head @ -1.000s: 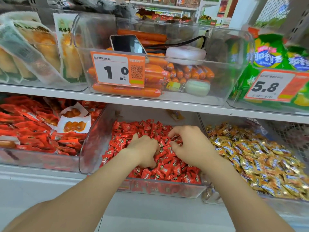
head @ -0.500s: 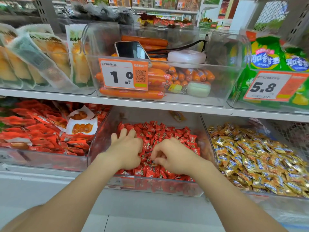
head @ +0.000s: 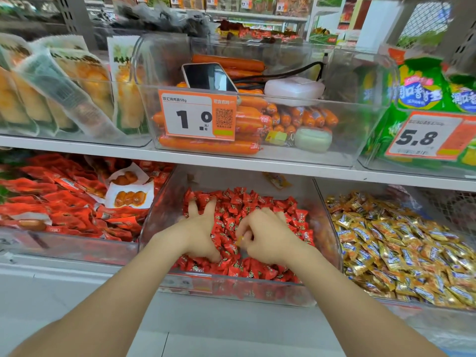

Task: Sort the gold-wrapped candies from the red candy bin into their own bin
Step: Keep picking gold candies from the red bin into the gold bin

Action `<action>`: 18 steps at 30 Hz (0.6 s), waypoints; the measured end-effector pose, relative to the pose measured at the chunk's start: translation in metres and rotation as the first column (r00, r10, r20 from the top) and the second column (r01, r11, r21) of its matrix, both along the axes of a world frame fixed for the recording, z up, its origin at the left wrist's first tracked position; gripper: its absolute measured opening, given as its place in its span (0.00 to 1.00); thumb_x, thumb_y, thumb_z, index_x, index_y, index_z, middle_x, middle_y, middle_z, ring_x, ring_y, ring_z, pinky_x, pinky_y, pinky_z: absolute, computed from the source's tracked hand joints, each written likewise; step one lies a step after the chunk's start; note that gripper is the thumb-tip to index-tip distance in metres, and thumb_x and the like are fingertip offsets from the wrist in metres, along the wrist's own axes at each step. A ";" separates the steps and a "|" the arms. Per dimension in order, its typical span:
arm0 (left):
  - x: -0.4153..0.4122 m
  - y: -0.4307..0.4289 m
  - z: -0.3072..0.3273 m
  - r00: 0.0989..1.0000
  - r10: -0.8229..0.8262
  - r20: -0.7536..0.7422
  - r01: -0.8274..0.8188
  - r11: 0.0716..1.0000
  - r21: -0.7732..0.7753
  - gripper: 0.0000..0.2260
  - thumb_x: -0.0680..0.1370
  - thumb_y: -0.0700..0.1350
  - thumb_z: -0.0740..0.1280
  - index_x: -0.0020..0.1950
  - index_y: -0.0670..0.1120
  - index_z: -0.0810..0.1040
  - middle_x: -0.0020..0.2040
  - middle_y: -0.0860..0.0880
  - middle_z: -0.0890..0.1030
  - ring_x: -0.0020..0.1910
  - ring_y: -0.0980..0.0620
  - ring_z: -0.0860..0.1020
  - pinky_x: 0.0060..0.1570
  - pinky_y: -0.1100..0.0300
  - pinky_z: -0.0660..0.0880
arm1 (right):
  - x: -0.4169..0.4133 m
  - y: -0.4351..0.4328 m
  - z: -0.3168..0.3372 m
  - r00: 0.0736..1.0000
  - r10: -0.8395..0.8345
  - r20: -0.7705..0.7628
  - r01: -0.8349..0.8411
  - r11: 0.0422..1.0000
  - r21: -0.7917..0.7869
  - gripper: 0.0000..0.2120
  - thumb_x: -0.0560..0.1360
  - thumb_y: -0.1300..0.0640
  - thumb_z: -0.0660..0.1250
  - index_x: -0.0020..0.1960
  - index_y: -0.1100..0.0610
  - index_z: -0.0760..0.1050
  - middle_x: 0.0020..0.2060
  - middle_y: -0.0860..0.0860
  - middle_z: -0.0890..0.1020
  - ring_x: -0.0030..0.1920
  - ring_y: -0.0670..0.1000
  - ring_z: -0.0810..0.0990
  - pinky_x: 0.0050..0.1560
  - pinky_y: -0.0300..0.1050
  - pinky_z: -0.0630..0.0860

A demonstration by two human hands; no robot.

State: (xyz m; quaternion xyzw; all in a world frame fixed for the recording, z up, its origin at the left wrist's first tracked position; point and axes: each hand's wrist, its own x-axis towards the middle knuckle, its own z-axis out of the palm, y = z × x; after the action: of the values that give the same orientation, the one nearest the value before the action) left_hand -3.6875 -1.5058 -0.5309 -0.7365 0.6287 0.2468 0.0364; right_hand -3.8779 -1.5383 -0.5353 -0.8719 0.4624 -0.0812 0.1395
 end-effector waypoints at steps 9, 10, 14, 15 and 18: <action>-0.033 -0.019 -0.015 0.963 0.195 -0.185 -0.217 0.970 -0.109 0.50 0.68 0.70 0.76 0.83 0.61 0.53 0.82 0.40 0.56 0.80 0.33 0.56 0.78 0.40 0.60 | -0.085 0.033 0.042 0.748 -0.163 0.644 0.340 0.927 -0.160 0.12 0.80 0.56 0.71 0.62 0.46 0.83 0.48 0.41 0.84 0.38 0.44 0.82 0.46 0.41 0.77; -0.039 -0.017 -0.013 0.967 0.157 -0.203 -0.180 0.978 -0.104 0.46 0.70 0.69 0.74 0.82 0.61 0.56 0.81 0.40 0.58 0.79 0.33 0.57 0.77 0.42 0.60 | -0.098 0.036 0.045 0.724 -0.194 0.663 0.415 0.889 -0.194 0.11 0.80 0.56 0.71 0.60 0.47 0.83 0.48 0.41 0.85 0.37 0.44 0.81 0.46 0.39 0.76; -0.064 -0.008 -0.008 0.962 -0.020 -0.271 -0.011 0.994 -0.111 0.35 0.74 0.71 0.66 0.79 0.63 0.64 0.78 0.42 0.64 0.78 0.34 0.62 0.78 0.43 0.60 | -0.151 0.035 0.044 0.712 -0.443 0.544 0.650 0.710 -0.272 0.09 0.78 0.60 0.70 0.56 0.51 0.83 0.47 0.46 0.86 0.42 0.51 0.82 0.48 0.42 0.72; -0.068 -0.005 -0.007 0.960 -0.056 -0.276 0.022 0.992 -0.123 0.34 0.73 0.72 0.64 0.77 0.64 0.66 0.78 0.43 0.65 0.77 0.36 0.64 0.78 0.43 0.60 | -0.162 0.032 0.040 0.717 -0.516 0.468 0.672 0.688 -0.272 0.10 0.78 0.59 0.70 0.57 0.51 0.83 0.47 0.48 0.87 0.44 0.55 0.83 0.49 0.46 0.75; -0.078 0.007 -0.001 0.929 -0.154 -0.336 0.109 0.983 -0.149 0.24 0.76 0.68 0.62 0.72 0.65 0.74 0.75 0.51 0.70 0.75 0.44 0.68 0.78 0.43 0.62 | -0.175 0.030 0.038 0.733 -0.640 0.231 0.678 0.662 -0.320 0.13 0.76 0.58 0.70 0.59 0.50 0.84 0.45 0.53 0.88 0.49 0.64 0.83 0.52 0.57 0.79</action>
State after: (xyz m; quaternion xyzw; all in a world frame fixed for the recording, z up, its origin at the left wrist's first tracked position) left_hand -3.7654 -1.4990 -0.5319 -0.6385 0.6879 0.3286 -0.1055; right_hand -4.0528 -1.5085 -0.4976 -0.6495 0.7137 -0.2575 -0.0498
